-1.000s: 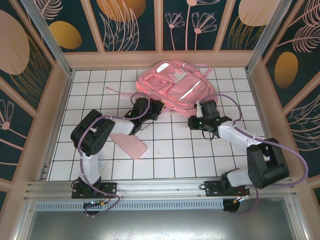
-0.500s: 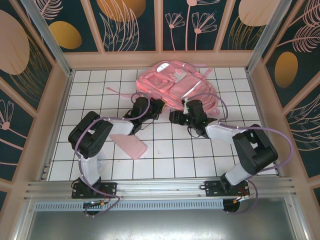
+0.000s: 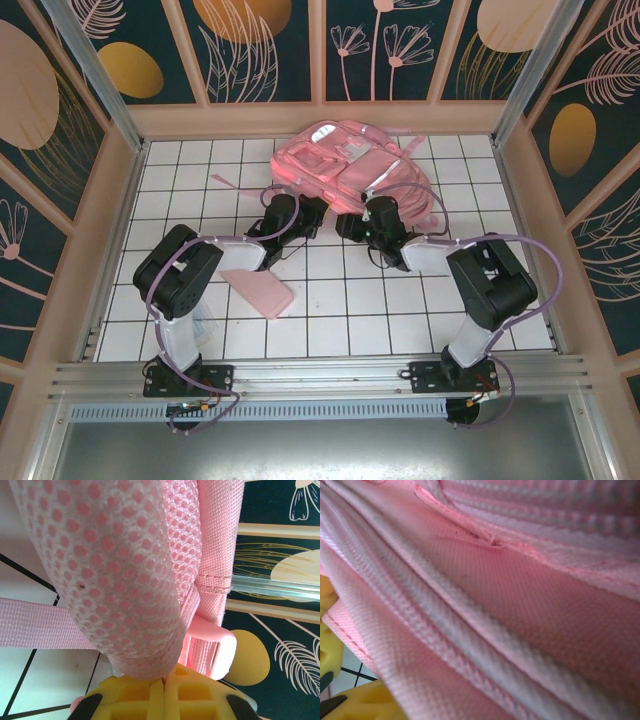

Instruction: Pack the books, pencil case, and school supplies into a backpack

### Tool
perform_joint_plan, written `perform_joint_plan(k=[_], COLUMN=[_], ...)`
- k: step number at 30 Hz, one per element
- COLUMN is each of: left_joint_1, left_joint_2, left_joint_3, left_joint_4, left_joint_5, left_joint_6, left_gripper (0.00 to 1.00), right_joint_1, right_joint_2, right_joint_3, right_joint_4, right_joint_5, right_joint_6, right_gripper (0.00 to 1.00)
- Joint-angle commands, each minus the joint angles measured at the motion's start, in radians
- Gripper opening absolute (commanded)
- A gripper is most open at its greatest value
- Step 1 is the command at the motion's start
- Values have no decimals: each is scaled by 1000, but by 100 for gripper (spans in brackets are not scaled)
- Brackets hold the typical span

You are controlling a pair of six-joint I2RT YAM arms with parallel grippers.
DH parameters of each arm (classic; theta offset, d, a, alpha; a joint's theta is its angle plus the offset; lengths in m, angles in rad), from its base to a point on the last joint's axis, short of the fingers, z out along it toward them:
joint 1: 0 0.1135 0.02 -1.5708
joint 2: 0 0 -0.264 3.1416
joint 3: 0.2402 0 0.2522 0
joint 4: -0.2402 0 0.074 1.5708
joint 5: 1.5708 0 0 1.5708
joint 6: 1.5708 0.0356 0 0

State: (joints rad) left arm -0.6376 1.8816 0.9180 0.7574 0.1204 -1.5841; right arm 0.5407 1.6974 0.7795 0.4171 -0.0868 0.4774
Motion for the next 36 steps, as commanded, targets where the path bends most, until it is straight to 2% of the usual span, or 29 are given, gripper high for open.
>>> perform_joint_plan(k=[1, 3, 7, 11, 16, 18, 20, 23, 27, 30, 36], left_joint_1=[-17, -19, -25, -32, -37, -36, -36, -36, -28, -4, 53], left_joint_2=[-69, -70, -67, -56, -64, -70, -75, -68, -40, -13, 27], left_joint_3=[0, -5, -5, -2, 0, -1, -4, -11, -11, 10, 27], left_joint_4=[103, 104, 101, 125, 134, 134, 129, 134, 139, 119, 87], left_joint_5=[32, 33, 30, 33, 38, 34, 22, 10, -15, -22, -17], left_joint_6=[-26, -34, -40, -60, -77, -77, -73, -78, -70, -27, 41], left_gripper=[0, 0, 0, 0, 0, 0, 0, 0, 0, 0, 0], right_joint_1=[1, 1, 40, 53, 56, 55, 55, 53, 36, 13, -97], right_joint_2=[36, 48, 51, 68, 99, 110, 104, 65, -13, -57, -89], right_joint_3=[53, 58, 52, 61, 54, 67, 73, 52, 24, 32, 76], right_joint_4=[131, 145, 175, 165, 214, 208, 195, 179, 94, -62, -398], right_joint_5=[28, 43, 97, 181, 225, 218, 204, 180, 110, -10, -200], right_joint_6=[14, 23, 11, -3, -36, -47, -55, -65, -84, -89, -112], right_gripper=[51, 51, 57, 55, 39, 25, 13, 0, 0, 0, 0])
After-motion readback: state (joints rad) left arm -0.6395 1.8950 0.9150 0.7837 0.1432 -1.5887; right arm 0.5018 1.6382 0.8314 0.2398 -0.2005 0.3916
